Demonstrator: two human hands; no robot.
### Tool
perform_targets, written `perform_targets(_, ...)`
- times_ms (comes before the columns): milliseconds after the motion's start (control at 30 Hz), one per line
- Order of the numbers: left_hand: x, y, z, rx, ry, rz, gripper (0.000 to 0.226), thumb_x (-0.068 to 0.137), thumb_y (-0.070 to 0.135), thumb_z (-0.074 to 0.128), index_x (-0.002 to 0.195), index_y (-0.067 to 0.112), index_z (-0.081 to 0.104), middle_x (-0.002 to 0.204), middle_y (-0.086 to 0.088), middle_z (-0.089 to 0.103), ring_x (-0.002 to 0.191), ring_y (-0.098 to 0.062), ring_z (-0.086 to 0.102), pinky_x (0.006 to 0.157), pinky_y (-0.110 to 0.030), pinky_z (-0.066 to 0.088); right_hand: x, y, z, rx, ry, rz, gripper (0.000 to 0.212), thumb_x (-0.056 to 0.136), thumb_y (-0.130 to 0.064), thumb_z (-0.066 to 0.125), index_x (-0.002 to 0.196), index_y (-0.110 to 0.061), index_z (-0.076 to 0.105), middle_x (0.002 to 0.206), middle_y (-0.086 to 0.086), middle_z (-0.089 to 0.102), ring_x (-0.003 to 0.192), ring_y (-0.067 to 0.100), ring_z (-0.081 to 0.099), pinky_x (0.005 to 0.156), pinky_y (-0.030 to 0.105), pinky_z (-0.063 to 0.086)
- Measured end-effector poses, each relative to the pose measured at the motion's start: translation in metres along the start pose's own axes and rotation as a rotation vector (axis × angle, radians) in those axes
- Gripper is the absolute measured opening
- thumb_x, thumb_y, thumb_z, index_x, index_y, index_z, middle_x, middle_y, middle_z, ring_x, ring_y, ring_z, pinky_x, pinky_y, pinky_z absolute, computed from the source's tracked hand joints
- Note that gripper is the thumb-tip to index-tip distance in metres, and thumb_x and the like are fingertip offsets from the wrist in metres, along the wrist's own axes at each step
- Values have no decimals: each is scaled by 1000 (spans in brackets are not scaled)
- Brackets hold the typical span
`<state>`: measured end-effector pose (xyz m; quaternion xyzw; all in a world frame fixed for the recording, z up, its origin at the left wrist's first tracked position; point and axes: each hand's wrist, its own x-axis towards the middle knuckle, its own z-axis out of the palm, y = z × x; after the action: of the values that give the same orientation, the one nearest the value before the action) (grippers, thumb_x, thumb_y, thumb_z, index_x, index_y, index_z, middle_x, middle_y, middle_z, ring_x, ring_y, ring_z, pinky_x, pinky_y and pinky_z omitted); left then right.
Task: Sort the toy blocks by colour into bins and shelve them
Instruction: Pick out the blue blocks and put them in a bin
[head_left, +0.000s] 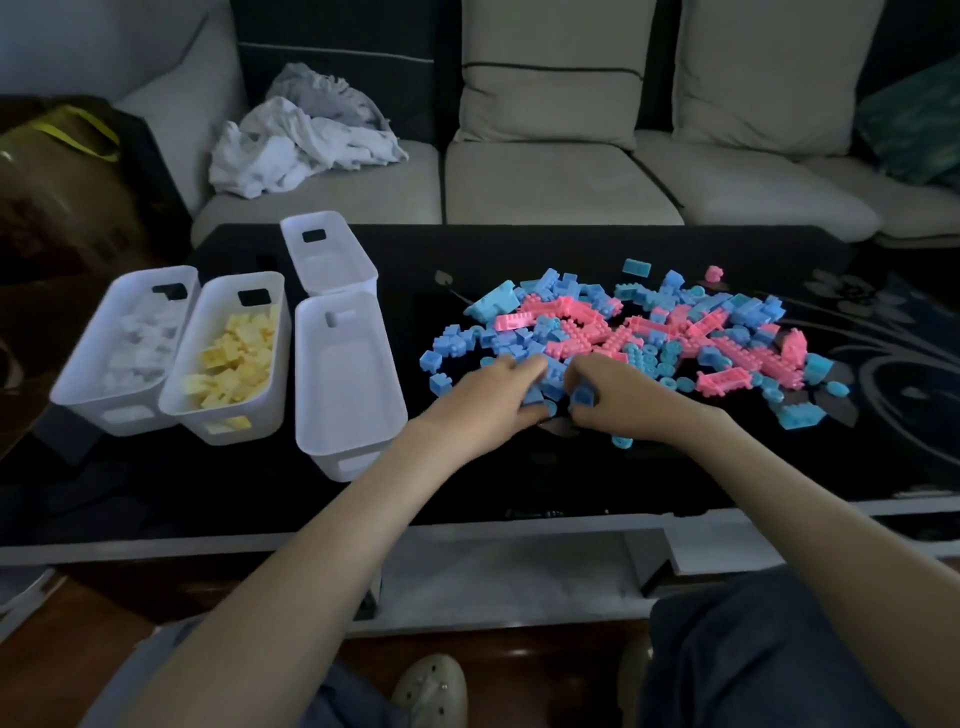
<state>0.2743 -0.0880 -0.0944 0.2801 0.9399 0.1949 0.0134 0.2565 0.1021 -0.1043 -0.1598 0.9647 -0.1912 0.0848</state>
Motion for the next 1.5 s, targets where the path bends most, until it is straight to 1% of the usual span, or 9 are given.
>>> perform_targets(200,-36,-33,-86,35,327,-191,26,92,38,56,103,17,45,90,1,52,78,-16,50,61,-24,33,17,-56,-13,127,185,-171,16,85,-18,59,98,-19,50,95,-10,47,72,-3,42,64,14,32)
perform_targets(533,-55,-80,-78,159,-141,-590,32,99,27,42,128,13,45,117,-10,60,102,-26,58,84,-34,45,53,-160,24,306,49,-342,16,88,-19,56,103,-15,53,94,-7,44,77,5,43,67,14,33)
perform_targets(667,-55,-82,-74,210,-62,-558,37,96,9,43,133,11,42,128,-10,53,111,-27,55,92,-37,46,58,-157,36,201,-28,-374,47,88,-27,59,132,-21,44,122,-5,43,104,6,39,83,13,31)
perform_targets(833,-60,-88,-77,225,225,-556,54,90,-5,40,140,15,38,136,-10,42,120,-28,46,94,-37,44,69,-129,30,227,158,-242,48,92,-16,51,138,-17,39,136,3,42,117,15,45,93,23,34)
perform_targets(1033,-59,-95,-74,102,242,-598,59,92,-8,32,142,22,41,142,-8,40,120,-26,48,90,-32,42,87,-110,58,-80,-43,-91,69,95,-26,51,150,-18,11,152,8,21,139,28,25,108,41,30)
perform_targets(1200,-59,-101,-67,71,214,-597,61,91,-10,33,138,27,47,136,-8,48,111,-25,55,80,-28,42,102,-113,62,-193,3,-135,36,96,-18,45,132,-13,42,129,9,42,118,28,48,92,36,41)
perform_targets(1300,-61,-102,-65,47,215,-582,63,90,-11,34,138,27,46,134,-7,51,109,-22,57,85,-32,48,101,-112,58,-18,108,-142,23,94,-17,49,117,-14,52,114,7,52,103,25,56,84,34,45)
perform_targets(1400,-61,-100,-65,34,239,-586,64,90,-8,34,141,29,42,134,-8,51,110,-23,57,86,-34,49,91,-127,38,226,356,-195,23,93,-17,54,116,-14,54,104,0,53,90,12,52,76,22,39)
perform_targets(1500,-53,-94,-67,83,248,-564,61,91,-2,38,145,25,35,138,-9,47,115,-28,53,90,-36,46,81,-148,26,314,326,-297,32,92,-23,57,123,-17,55,107,-3,55,90,7,51,70,12,36)
